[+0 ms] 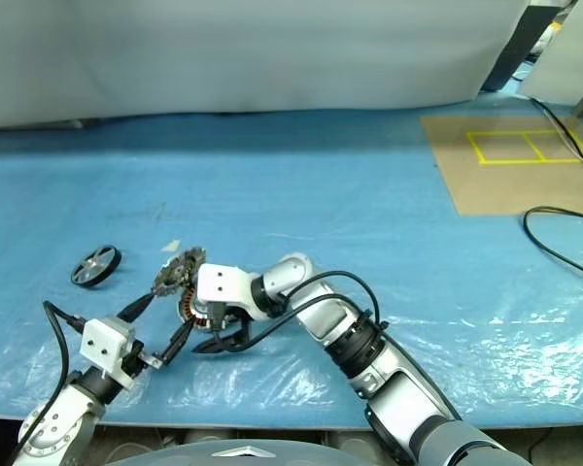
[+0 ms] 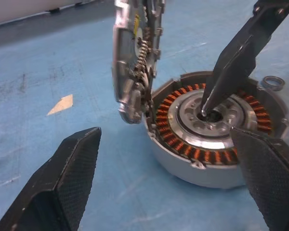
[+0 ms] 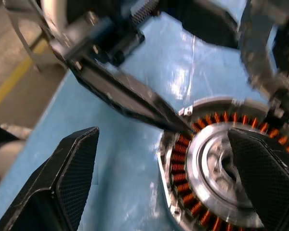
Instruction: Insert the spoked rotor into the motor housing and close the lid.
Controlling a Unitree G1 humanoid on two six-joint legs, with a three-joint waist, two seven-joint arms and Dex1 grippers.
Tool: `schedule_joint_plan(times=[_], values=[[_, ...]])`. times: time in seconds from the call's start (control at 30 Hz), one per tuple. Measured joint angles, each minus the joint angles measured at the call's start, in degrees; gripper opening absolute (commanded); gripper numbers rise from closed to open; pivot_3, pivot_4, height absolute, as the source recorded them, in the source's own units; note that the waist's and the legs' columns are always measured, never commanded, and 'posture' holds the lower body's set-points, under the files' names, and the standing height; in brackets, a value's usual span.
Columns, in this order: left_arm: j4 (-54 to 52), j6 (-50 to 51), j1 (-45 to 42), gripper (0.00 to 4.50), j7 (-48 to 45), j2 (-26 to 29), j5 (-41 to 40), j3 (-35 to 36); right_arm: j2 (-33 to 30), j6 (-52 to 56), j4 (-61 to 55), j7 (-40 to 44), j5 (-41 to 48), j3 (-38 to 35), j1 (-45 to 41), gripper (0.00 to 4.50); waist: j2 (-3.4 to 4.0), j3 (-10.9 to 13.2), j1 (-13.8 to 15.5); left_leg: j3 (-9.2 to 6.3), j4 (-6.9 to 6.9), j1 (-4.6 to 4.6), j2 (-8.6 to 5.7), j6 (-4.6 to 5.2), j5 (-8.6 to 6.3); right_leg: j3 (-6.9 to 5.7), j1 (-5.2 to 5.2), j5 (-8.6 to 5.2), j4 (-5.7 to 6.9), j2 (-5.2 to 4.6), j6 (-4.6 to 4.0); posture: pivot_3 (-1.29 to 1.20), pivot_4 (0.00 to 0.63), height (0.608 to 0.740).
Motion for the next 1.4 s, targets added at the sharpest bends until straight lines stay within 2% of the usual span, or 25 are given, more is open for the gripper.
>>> schedule_joint_plan(times=[0.23,0.33,0.43,0.6,1.0,1.4], values=[[0.2,-0.8,0.7,4.50,-1.2,0.4,-0.6,1.2,-1.3,-3.5,-3.0,-5.3,5.9,-5.8,2.3,4.47,-0.28,0.2,0.0,-0.32,0.02,-0.12,-0.09,-0.04,-0.02,-0.15,0.05,0.03,-0.06,0.00,0.06,0.00,0.150,0.740],[0.0,-1.3,2.3,4.50,-1.6,-0.1,-1.6,1.3,-4.7,-6.6,-3.2,-6.5,7.2,-8.3,4.2,4.47,-0.29,0.4,0.2,-0.41,0.17,-0.08,-0.13,-0.03,-0.03,-0.14,0.20,0.07,-0.06,-0.03,0.15,0.00,0.150,0.740],[-1.5,-2.5,5.5,4.50,-2.2,-1.5,-3.4,1.3,-10.7,-11.0,-2.5,-7.0,7.2,-10.1,6.7,4.47,-0.38,0.5,0.3,-0.43,0.29,-0.08,-0.14,-0.02,-0.03,-0.13,0.27,0.10,-0.11,-0.03,0.20,0.00,0.150,0.740],[-5.7,-3.5,9.9,4.50,-3.6,-2.3,-6.4,1.1,-13.1,-10.8,-1.0,-7.2,10.7,-14.2,7.2,4.47,-0.36,0.6,0.1,-0.43,0.35,-0.02,-0.04,0.01,-0.03,-0.10,0.27,0.10,0.00,0.06,0.16,0.00,0.150,0.740],[-8.1,-3.3,12.1,4.50,-3.5,-2.2,-6.4,1.1,-15.4,-14.9,6.3,-7.5,8.0,-9.9,7.6,4.47,-0.30,0.8,0.3,-0.44,0.44,-0.14,-0.08,0.04,-0.04,-0.10,0.23,0.11,-0.02,0.03,0.16,0.00,0.150,0.740],[-7.4,-3.0,11.1,4.50,-4.3,-0.8,-5.6,0.8,-18.0,-19.3,9.3,-8.0,6.3,-9.5,9.2,4.47,-0.27,0.8,0.3,-0.46,0.79,-0.15,-0.04,0.18,-0.13,-0.09,0.31,0.11,0.05,0.02,0.16,0.00,0.150,0.740]])
